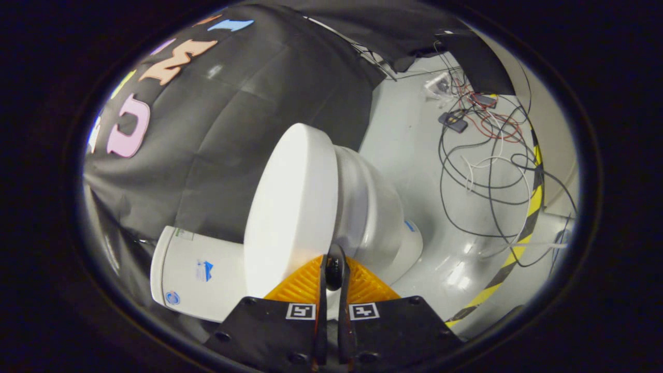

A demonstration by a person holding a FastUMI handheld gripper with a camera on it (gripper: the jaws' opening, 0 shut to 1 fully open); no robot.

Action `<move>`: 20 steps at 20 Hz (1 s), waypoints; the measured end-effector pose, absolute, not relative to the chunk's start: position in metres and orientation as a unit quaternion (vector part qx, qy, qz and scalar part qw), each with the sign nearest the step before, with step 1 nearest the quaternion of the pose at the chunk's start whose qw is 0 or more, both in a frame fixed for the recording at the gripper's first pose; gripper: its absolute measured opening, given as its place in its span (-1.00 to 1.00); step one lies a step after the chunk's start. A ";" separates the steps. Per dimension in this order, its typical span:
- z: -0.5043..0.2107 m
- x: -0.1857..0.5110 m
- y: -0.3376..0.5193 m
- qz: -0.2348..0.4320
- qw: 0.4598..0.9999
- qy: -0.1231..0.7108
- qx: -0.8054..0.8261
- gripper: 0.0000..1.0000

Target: Open the toilet lid.

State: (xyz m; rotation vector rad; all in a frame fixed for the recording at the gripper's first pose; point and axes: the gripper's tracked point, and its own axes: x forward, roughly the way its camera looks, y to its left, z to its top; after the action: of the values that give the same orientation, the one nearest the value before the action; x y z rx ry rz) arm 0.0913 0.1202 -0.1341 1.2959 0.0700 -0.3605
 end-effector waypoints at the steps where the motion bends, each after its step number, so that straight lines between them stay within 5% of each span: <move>1: -0.132 0.089 0.121 -0.166 0.780 0.028 0.603 -0.82; 20: -0.003 0.069 0.143 -0.161 0.869 -0.051 0.464 -0.95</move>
State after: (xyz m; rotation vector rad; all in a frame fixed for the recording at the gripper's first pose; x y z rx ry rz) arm 0.0694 0.1427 -0.0028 0.9711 -0.1065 -0.3378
